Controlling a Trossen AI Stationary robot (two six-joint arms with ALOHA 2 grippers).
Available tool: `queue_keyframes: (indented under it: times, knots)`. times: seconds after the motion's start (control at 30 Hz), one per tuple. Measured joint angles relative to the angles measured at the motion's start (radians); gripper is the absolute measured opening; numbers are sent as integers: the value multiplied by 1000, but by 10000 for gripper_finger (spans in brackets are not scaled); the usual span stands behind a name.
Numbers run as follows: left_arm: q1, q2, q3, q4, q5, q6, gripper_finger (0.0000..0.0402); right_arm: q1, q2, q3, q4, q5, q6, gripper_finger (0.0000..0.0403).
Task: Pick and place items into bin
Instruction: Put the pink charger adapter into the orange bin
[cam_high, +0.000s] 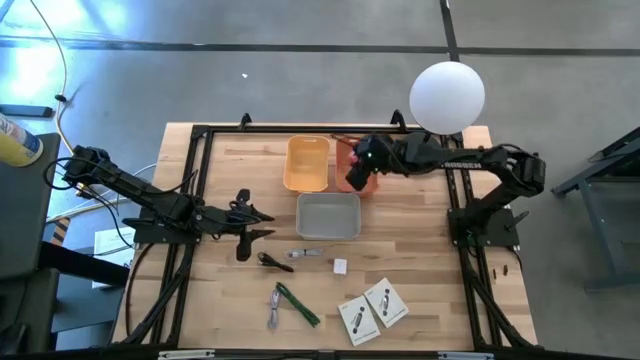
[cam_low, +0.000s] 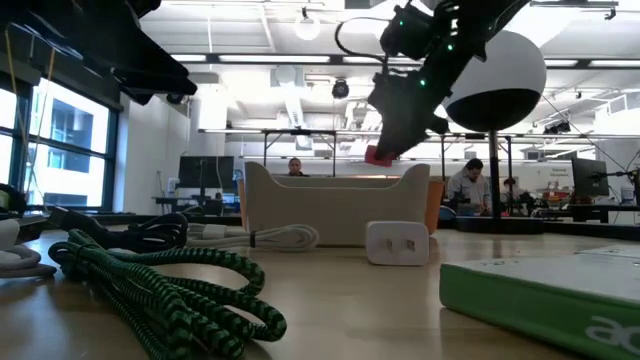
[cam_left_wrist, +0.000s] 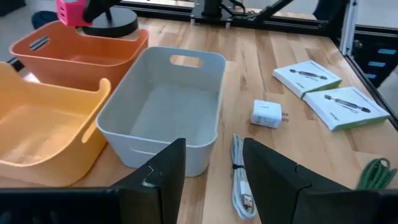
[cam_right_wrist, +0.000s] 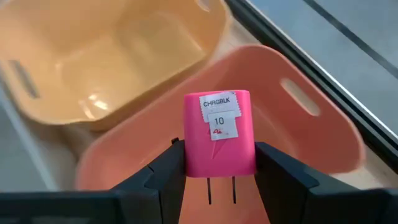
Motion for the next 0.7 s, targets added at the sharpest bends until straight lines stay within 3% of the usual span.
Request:
queue_keyframes:
  times: [0.37, 0.7]
  knots:
    - [0, 0, 0, 1, -100, -1, 150, -139, 51, 0, 6, -46, 0, 165]
    - [0, 0, 0, 3, -102, -31, 150, -160, 115, 0, 32, -103, 14, 165]
